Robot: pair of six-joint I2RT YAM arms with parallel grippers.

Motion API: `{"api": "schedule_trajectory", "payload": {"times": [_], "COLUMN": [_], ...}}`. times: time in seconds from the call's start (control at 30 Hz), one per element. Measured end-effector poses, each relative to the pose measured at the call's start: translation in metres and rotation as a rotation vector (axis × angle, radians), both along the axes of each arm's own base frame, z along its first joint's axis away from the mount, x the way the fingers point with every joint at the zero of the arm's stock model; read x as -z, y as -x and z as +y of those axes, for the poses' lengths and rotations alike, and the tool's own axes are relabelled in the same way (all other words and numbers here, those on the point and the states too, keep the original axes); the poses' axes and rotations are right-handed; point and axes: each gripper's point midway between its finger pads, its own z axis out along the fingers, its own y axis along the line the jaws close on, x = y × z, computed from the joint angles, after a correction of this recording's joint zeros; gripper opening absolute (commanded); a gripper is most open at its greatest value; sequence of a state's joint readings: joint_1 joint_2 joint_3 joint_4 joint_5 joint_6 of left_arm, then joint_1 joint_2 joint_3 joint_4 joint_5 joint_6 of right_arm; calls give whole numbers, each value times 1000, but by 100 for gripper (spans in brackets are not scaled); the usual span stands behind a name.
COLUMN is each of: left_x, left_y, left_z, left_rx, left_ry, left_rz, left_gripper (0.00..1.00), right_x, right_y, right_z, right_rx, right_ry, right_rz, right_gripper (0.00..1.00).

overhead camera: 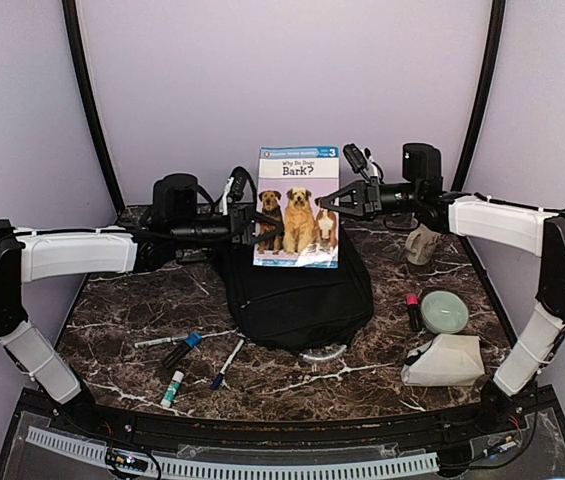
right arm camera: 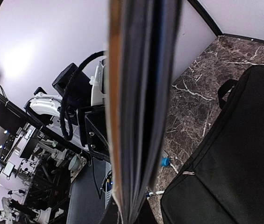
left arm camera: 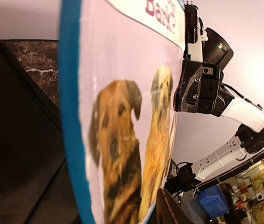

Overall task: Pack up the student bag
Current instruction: Pass from the left arm to the right, then pick up the largest pocket of the bag from the student bag.

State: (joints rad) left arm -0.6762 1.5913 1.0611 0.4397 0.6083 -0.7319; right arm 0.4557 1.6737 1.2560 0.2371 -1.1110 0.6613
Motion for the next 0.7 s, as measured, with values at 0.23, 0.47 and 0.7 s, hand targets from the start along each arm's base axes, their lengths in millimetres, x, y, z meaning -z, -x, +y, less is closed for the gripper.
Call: {"api": "schedule_trajectory", "payload": {"times": [0.23, 0.47, 0.7], "left_x": [16, 53, 65], "left_y": [-13, -4, 37], "left_z": [11, 25, -16], "left_rx": [-63, -51, 85], "left_ry": [-223, -474, -679], "left_rz": [-43, -101, -295], "left_gripper": [47, 47, 52], "right_x": [9, 20, 41], "right_y": [-26, -23, -5], "right_z": [-50, -128, -160], "right_rx": [136, 302, 328], "right_ry": [75, 217, 343], "right_rz": [-62, -171, -181], "right_gripper": [0, 0, 0]}}
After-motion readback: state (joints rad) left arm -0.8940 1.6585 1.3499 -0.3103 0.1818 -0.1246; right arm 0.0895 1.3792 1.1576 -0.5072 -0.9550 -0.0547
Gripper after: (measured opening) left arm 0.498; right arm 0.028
